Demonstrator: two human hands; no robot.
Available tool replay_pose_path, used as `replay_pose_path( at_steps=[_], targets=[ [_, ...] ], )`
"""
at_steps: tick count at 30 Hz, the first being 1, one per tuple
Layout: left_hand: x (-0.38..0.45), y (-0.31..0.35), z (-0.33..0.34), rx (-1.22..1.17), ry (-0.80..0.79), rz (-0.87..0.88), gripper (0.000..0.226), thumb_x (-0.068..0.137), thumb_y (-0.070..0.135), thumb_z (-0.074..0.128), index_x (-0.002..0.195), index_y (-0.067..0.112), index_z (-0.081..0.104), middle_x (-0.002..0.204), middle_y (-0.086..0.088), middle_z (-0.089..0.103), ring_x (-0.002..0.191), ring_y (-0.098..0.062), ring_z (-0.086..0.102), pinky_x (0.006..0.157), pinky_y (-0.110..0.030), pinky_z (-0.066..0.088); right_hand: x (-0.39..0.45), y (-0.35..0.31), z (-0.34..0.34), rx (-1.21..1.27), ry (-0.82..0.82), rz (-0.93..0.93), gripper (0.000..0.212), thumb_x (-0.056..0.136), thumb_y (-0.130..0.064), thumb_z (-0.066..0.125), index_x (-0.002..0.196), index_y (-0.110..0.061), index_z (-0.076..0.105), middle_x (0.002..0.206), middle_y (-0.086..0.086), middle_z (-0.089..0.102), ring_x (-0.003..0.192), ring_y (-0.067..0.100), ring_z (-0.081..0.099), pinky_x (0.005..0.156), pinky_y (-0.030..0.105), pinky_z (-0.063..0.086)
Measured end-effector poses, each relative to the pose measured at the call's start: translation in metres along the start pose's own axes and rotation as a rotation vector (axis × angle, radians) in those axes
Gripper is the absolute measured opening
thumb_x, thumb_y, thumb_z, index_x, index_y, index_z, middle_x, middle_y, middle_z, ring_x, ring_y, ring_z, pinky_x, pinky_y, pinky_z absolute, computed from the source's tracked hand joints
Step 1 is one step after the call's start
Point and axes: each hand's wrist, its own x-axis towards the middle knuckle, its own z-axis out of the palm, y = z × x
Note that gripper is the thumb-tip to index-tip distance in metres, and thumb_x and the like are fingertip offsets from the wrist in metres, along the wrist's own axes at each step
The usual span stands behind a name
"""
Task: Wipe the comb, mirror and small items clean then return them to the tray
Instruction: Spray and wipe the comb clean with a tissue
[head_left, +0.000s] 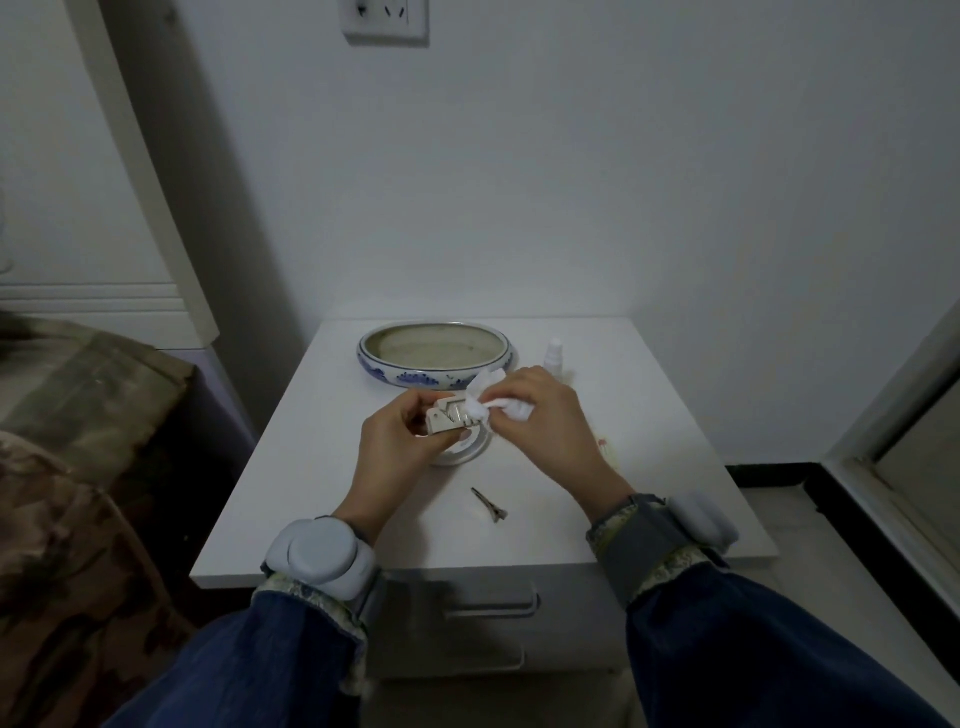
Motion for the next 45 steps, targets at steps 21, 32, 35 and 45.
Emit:
replay_pose_path(
  at_steps=[21, 32, 35, 45],
  targets=[
    [-0.001, 0.000, 0.000, 0.039, -0.012, 0.004, 0.034, 0.069, 0.006, 0.079, 0.085, 0.032, 0.064, 0.085, 0.013, 0.068, 0.076, 0.002, 0.063, 0.071, -0.009, 0.048, -0.002, -0.010, 0.002, 0.009, -0.105, -0.014, 0.017, 0.066, -0.012, 0.065, 0.080, -0.008, 0.073, 0.081, 0.006, 0.067, 0.084, 0.012, 0.051, 0.076, 0.010, 0.036],
    [-0.001, 0.002, -0.002, -0.044, -0.013, -0.017, 0.035, 0.069, 0.001, 0.078, 0.089, 0.027, 0.065, 0.090, 0.010, 0.070, 0.085, -0.005, 0.067, 0.077, -0.014, 0.051, 0.001, 0.009, -0.015, -0.112, 0.109, 0.196, 0.007, 0.073, -0.002, 0.069, 0.081, -0.002, 0.070, 0.082, 0.007, 0.066, 0.082, 0.015, 0.052, 0.070, 0.004, 0.035],
    [-0.001, 0.001, -0.003, -0.054, -0.015, -0.026, 0.035, 0.070, 0.000, 0.078, 0.090, 0.026, 0.065, 0.090, 0.010, 0.070, 0.083, -0.001, 0.066, 0.075, -0.012, 0.050, 0.002, 0.006, -0.015, -0.018, 0.148, 0.223, 0.009, 0.074, -0.002, 0.069, 0.082, -0.006, 0.070, 0.082, 0.000, 0.064, 0.081, 0.010, 0.053, 0.070, 0.003, 0.035],
    [-0.001, 0.001, 0.000, -0.029, -0.026, 0.004, 0.035, 0.070, 0.002, 0.078, 0.089, 0.027, 0.064, 0.088, 0.012, 0.068, 0.078, 0.004, 0.063, 0.071, -0.008, 0.046, 0.000, -0.006, -0.001, 0.019, -0.089, 0.024, 0.015, 0.071, -0.002, 0.070, 0.083, -0.009, 0.073, 0.083, 0.006, 0.067, 0.083, 0.011, 0.049, 0.076, 0.011, 0.035]
  ],
)
